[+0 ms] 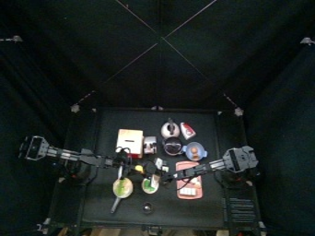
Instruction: Grab corn with both hands
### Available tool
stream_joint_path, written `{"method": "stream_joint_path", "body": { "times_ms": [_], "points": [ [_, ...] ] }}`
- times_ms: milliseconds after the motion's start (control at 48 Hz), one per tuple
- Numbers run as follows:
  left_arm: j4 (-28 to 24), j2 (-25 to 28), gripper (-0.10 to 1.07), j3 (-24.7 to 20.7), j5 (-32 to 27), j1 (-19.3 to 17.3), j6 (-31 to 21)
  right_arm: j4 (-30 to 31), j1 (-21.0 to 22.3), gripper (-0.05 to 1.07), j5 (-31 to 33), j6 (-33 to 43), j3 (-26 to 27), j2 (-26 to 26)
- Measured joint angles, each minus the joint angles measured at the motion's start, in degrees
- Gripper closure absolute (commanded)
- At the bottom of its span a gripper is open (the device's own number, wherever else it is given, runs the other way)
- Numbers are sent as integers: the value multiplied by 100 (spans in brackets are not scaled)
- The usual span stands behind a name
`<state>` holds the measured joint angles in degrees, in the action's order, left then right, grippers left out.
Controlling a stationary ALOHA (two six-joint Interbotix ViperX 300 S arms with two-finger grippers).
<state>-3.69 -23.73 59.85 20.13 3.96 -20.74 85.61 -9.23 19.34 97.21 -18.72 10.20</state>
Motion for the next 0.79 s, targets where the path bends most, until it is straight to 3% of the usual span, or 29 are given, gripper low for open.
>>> {"method": "stream_joint_path", "body": {
  "times_ms": [146, 792],
  "points": [
    [-18, 0, 10, 0, 9, -9, 0, 0, 0, 43, 0, 0, -9, 0],
    [53, 0, 10, 9, 0, -123, -9, -44, 18, 43, -9, -9, -62, 0]
  ]
}}
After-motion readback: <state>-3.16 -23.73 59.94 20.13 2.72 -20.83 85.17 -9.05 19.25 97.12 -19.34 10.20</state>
